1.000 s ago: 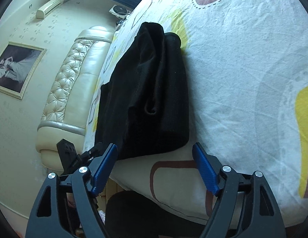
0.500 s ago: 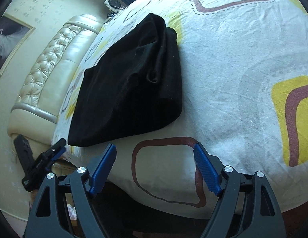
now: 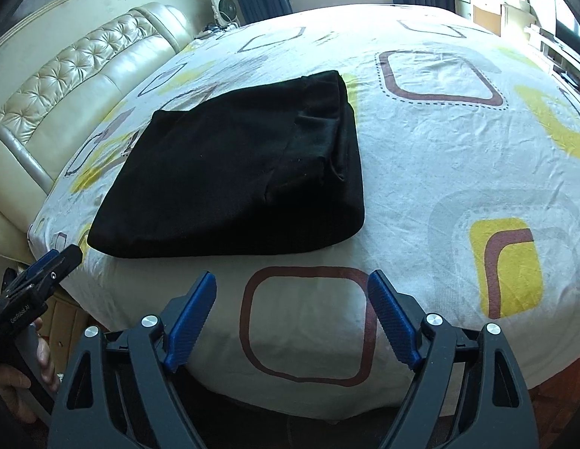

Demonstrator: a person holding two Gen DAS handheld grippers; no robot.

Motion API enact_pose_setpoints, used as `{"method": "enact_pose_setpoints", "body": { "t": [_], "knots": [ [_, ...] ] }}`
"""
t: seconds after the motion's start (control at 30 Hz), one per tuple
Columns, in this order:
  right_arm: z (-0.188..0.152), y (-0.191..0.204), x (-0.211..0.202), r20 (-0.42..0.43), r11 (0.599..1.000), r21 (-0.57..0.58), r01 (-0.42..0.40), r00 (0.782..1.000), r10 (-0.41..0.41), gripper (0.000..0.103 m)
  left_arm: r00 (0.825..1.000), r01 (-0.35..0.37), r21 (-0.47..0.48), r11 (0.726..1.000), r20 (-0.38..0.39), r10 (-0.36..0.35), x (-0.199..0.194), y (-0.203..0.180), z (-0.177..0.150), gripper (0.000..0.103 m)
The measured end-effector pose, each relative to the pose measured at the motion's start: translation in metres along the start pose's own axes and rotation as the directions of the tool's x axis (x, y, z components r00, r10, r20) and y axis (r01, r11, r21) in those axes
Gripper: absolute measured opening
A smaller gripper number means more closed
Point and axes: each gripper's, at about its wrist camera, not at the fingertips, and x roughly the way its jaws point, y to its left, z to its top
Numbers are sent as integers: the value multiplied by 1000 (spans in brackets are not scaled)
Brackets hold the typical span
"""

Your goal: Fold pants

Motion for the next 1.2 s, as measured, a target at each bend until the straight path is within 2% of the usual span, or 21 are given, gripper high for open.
{"method": "enact_pose_setpoints", "body": {
  "t": [0.3, 0.6, 0.77, 1.2],
  "knots": [
    [-1, 4, -10, 48, 1000, 2, 11, 999, -11, 84, 999, -22, -6, 1000, -24, 22, 4, -3, -3, 100],
    [-3, 5, -10, 39, 1000, 15, 7, 999, -8, 84, 999, -17, -8, 1000, -31, 17, 3, -5, -3, 100],
    [-4, 6, -10, 35, 1000, 14, 4, 999, -5, 84, 1000, 9, -21, 1000, -28, -10, 1, -6, -3, 100],
    [-6, 8, -7, 16, 1000, 12, -6, 1000, 6, 84, 1000, 2, 41, 999, 6, -2, -4, -16, 1, 100]
  ]
}}
